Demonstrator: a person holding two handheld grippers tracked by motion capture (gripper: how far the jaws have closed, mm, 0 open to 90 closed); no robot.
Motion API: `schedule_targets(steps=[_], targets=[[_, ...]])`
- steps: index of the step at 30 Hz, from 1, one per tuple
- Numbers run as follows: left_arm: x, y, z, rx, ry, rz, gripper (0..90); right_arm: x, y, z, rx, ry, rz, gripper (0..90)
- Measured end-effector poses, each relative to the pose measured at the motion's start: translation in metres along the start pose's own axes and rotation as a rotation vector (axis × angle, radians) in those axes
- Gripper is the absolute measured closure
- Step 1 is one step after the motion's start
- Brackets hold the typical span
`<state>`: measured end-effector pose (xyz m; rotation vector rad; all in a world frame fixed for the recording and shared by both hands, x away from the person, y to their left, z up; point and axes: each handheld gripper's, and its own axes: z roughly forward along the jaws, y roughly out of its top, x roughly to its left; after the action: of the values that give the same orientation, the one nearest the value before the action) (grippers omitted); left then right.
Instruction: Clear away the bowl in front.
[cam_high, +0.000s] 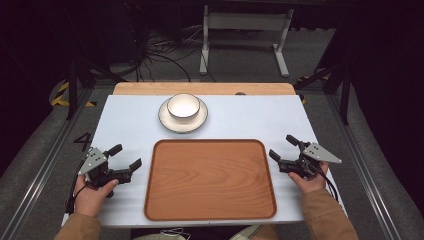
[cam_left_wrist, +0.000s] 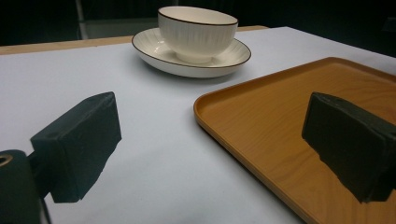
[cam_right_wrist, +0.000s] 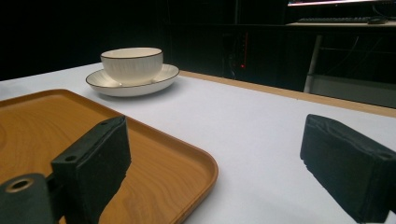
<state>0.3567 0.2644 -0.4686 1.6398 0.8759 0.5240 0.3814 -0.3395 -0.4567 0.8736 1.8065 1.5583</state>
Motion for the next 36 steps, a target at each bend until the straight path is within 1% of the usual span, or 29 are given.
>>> schedule_targets(steps=[3, 4, 5, 10, 14, 18, 21, 23, 24, 25, 27, 29, 32, 33, 36], targets=[[0.0, 0.0, 0.0, 0.011, 0.001, 0.0, 4.3, 0.001, 0.0, 0.0, 0.001, 0.0, -0.004, 8.5], [0.001, 0.001, 0.001, 0.015, -0.004, -0.009, 3.7, 0.001, 0.0, 0.0, 0.0, -0.002, -0.004, 8.5], [0.002, 0.0, 0.001, 0.011, -0.003, -0.018, 3.0, 0.001, 0.0, 0.0, 0.001, -0.001, -0.005, 8.5], [0.002, 0.0, 0.0, 0.015, -0.002, -0.026, 1.9, 0.0, 0.0, 0.0, 0.002, -0.003, -0.004, 7.2], [0.001, 0.001, 0.001, 0.013, -0.001, -0.019, 2.8, 0.001, 0.0, 0.0, 0.003, -0.005, -0.005, 7.1], [0.002, 0.002, 0.0, 0.028, -0.002, -0.015, 3.4, 0.001, 0.0, 0.0, 0.006, -0.005, -0.003, 6.7], [0.002, 0.006, -0.001, 0.006, -0.021, -0.042, 3.5, 0.001, 0.0, 0.0, 0.007, -0.002, -0.005, 6.7], [0.0, 0.014, -0.004, 0.0, -0.034, -0.032, 3.8, 0.001, 0.0, 0.001, 0.007, 0.0, -0.006, 6.7], [-0.001, 0.016, -0.005, -0.007, -0.033, -0.03, 4.3, 0.001, 0.0, 0.001, 0.007, -0.001, -0.006, 6.7], [-0.002, 0.019, -0.006, -0.005, -0.039, -0.021, 4.5, 0.001, 0.0, 0.001, 0.007, -0.001, -0.005, 6.7], [-0.002, 0.023, -0.008, -0.004, -0.037, -0.022, 4.5, 0.0, 0.0, 0.001, 0.008, -0.001, -0.004, 6.7], [-0.003, 0.025, -0.009, -0.016, -0.039, -0.026, 4.5, 0.0, 0.0, 0.001, 0.008, -0.002, -0.003, 6.4], [-0.003, 0.028, -0.01, -0.009, -0.037, -0.019, 4.4, 0.0, 0.0, 0.001, 0.008, -0.002, -0.003, 6.1], [-0.004, 0.031, -0.011, -0.018, -0.039, -0.022, 4.3, 0.0, 0.0, 0.001, 0.009, -0.002, -0.003, 6.0], [-0.005, 0.034, -0.013, -0.021, -0.039, -0.017, 4.3, 0.0, 0.0, 0.001, 0.009, -0.003, -0.003, 5.4]])
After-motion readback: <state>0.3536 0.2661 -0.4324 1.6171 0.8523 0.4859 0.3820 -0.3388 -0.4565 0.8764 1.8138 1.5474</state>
